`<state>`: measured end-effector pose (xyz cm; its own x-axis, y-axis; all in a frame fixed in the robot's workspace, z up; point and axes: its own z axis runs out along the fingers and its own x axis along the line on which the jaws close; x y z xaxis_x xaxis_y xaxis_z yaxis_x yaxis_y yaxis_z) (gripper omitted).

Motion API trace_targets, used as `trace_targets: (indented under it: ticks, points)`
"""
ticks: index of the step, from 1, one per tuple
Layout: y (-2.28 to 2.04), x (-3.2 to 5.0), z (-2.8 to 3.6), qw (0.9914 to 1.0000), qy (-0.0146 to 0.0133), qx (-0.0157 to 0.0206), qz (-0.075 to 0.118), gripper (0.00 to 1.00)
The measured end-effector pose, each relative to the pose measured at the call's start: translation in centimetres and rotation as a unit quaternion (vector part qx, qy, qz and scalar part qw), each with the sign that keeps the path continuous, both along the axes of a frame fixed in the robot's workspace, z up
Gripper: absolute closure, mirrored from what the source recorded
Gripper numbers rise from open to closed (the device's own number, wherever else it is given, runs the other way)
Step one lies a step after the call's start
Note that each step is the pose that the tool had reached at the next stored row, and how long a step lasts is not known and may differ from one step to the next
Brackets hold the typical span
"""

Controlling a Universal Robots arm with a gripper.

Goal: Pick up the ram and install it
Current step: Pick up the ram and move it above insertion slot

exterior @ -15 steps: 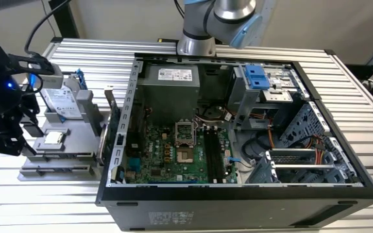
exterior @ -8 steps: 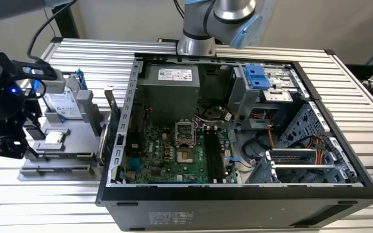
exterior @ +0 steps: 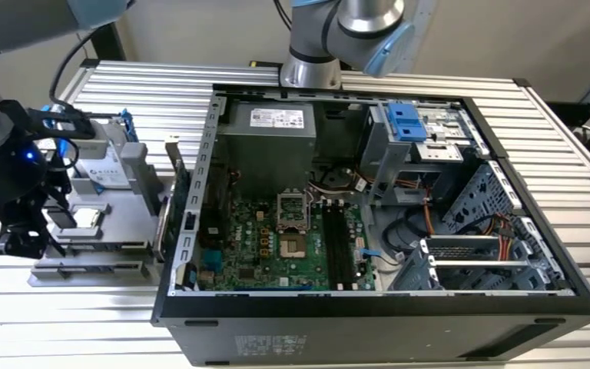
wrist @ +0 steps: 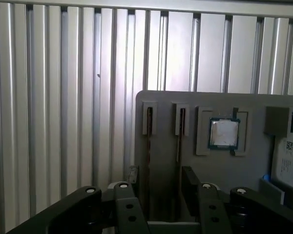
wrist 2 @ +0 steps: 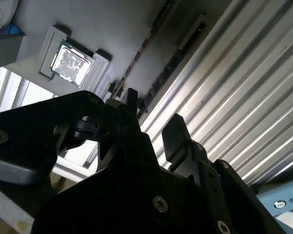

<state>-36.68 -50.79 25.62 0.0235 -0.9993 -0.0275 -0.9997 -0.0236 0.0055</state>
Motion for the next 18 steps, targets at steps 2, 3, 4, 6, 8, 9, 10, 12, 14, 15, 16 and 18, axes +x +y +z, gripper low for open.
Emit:
trace_targets:
  ticks: [2, 3, 4, 6, 8, 9, 10, 12, 14, 15, 16, 18]
  points:
    - [0.00, -0.03, -0.33, 1.00000, 0.0000, 0.0000, -0.001, 0.00]
    - [0.00, -0.04, -0.48, 1.00000, 0.0000, 0.0000, -0.002, 0.00]
    - [0.00, -0.05, -0.76, 1.00000, 0.0000, 0.0000, -0.003, 0.00]
    - [0.00, -0.05, -1.03, 1.00000, 0.0000, 0.0000, -0.003, 0.00]
    - [0.00, -0.05, -1.29, 0.99999, 0.0000, 0.0000, -0.003, 0.00]
    - [0.00, -0.05, -1.41, 0.99999, 0.0000, 0.0000, -0.004, 0.00]
    - [0.00, -0.05, -1.54, 0.99999, 0.0000, 0.0000, -0.004, 0.00]
    - [-0.01, -0.05, -1.81, 0.99999, 0.0000, 0.0000, -0.005, 0.00]
    - [-0.01, -0.05, -2.09, 0.99998, -0.0001, 0.0000, -0.006, 0.00]
    - [0.00, -0.05, -2.22, 0.99998, 0.0000, 0.0000, -0.006, 0.00]
    - [-0.01, -0.05, -2.37, 0.99998, 0.0000, 0.0000, -0.007, 0.00]
    - [-0.01, -0.05, -2.66, 0.99997, 0.0000, 0.0000, -0.008, 0.00]
